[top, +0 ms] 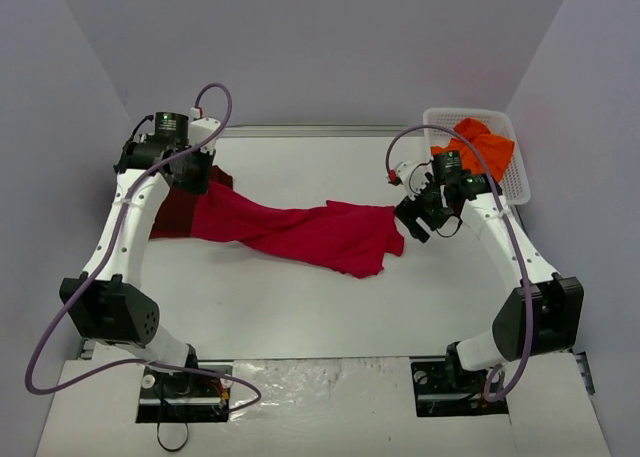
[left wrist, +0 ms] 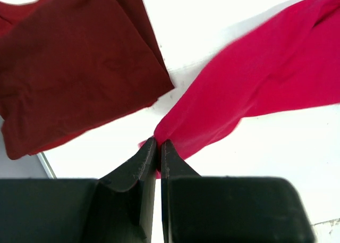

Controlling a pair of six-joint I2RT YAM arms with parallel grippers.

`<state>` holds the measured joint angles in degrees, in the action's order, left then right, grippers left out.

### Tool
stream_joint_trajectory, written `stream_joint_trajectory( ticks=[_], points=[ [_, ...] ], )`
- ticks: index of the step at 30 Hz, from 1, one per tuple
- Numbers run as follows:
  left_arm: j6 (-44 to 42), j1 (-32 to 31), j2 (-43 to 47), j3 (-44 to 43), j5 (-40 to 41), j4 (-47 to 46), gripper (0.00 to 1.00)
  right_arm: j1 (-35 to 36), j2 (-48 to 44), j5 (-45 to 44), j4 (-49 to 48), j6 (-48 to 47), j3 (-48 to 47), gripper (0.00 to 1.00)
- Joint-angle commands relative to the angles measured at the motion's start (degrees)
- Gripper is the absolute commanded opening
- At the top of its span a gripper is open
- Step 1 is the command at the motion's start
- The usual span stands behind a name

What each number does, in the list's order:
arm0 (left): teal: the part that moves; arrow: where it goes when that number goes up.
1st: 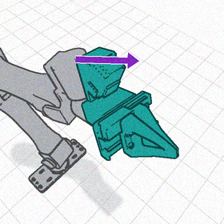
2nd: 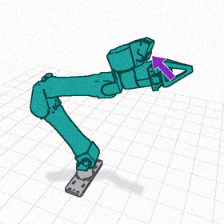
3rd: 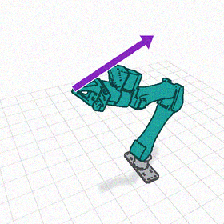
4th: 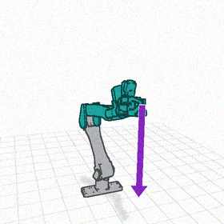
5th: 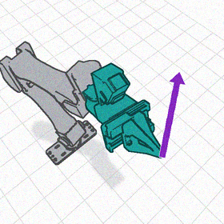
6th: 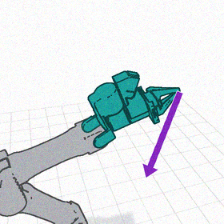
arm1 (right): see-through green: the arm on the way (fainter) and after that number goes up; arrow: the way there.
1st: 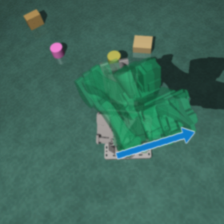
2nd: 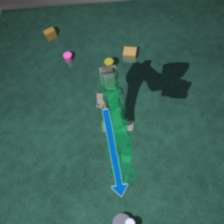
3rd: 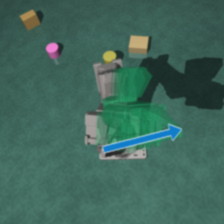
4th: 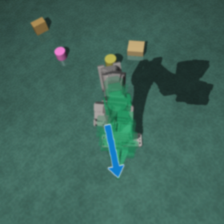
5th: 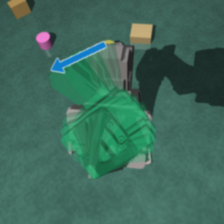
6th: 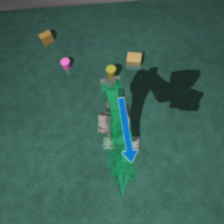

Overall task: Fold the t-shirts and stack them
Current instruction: Flatten out the tshirt

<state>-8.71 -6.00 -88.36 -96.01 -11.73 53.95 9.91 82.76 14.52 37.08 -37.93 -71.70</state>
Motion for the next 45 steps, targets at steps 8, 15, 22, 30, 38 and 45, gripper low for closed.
stream_joint_trajectory(
  ticks=[8,15,22,30,38,45],
  points=[
    [-0.4,0.3,1.4,2.6,-1.5,-0.3,0.02,-1.0,5.3,0.4,0.0,2.1,-5.0,0.66],
    [0.6,0.3,0.7,3.5,-2.2,-1.5,0.02,-1.7,19.4,12.5,0.7,5.5,-17.0,0.35],
    [1.0,0.3,1.3,5.7,-1.7,-2.8,0.02,-1.7,29.8,19.2,4.8,4.2,-23.7,0.43],
    [1.1,0.3,1.3,6.9,-1.5,-3.2,0.02,-1.7,35.2,21.2,6.2,2.8,-23.2,0.46],
    [1.1,0.3,1.7,8.1,-1.6,-3.8,0.02,-1.7,39.5,21.2,6.1,1.6,-23.7,0.43],
    [1.1,0.3,2.0,8.6,-1.6,-4.2,0.02,-1.4,39.5,20.6,6.2,1.5,-25.1,0.0]
  ],
)
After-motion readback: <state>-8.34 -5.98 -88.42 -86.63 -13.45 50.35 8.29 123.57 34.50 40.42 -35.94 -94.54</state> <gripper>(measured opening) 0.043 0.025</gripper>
